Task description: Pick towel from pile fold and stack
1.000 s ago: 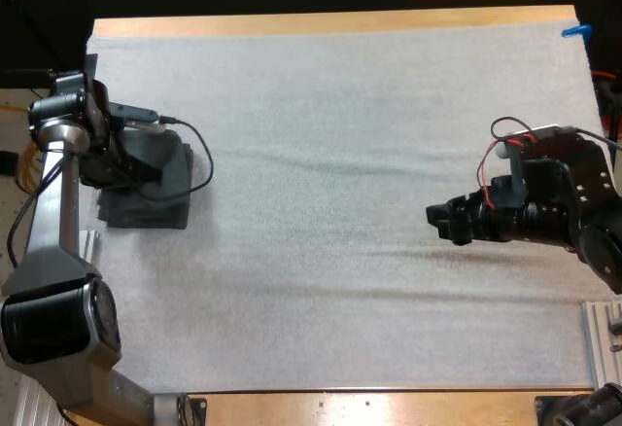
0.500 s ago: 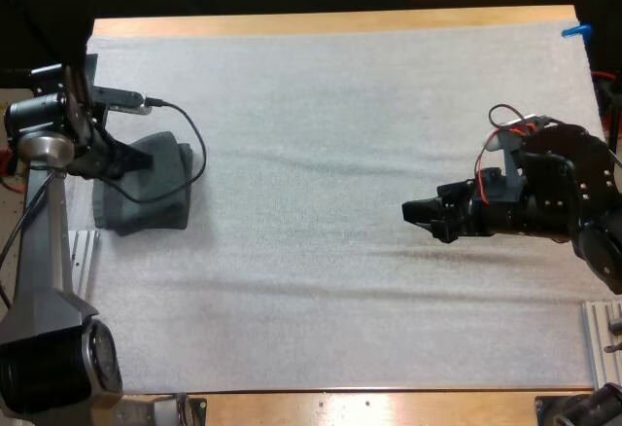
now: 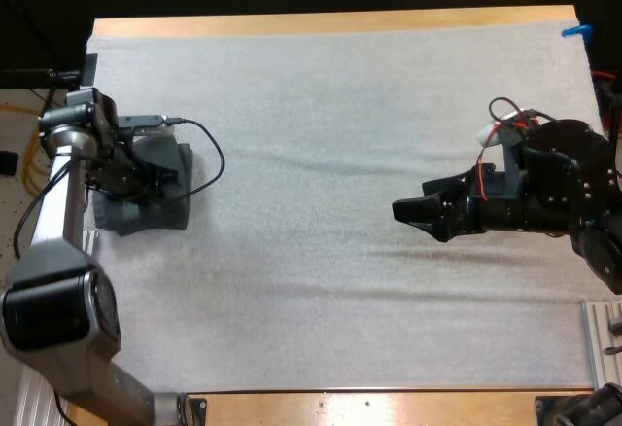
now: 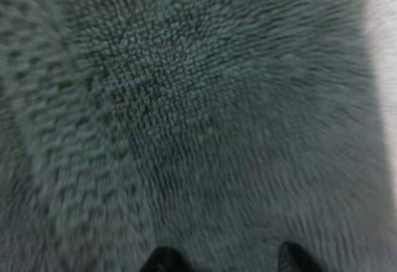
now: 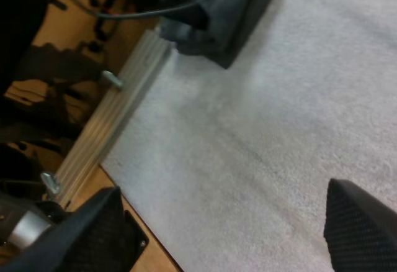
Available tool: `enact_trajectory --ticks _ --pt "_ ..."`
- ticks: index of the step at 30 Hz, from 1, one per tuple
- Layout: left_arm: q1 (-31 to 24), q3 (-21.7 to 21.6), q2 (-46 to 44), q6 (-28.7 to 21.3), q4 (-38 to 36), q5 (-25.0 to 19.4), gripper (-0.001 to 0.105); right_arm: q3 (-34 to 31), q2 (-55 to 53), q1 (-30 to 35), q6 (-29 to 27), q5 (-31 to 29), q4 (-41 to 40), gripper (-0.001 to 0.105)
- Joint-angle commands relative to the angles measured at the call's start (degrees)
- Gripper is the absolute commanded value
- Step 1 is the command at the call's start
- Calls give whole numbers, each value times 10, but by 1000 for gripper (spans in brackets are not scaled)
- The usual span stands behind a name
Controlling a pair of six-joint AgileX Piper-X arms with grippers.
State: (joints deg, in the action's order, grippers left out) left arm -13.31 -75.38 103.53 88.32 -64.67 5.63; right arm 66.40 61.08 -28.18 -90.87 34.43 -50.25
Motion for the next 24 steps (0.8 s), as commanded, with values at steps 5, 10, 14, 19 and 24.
enact_trajectory --ticks 5,10,14,19,24 --pt "0 -1 40 14 5 2 35 1 0 -1 -2 11 8 65" --pt "0 -5 38 15 6 2 35 1 0 -1 -2 11 8 65" --pt "0 -19 8 15 25 2 35 1 0 -1 -2 11 15 65" --pt "0 -54 -20 19 81 3 35 1 0 -1 -2 11 20 65" --pt "1 -63 -11 35 138 6 35 1 0 -1 -2 11 20 65"
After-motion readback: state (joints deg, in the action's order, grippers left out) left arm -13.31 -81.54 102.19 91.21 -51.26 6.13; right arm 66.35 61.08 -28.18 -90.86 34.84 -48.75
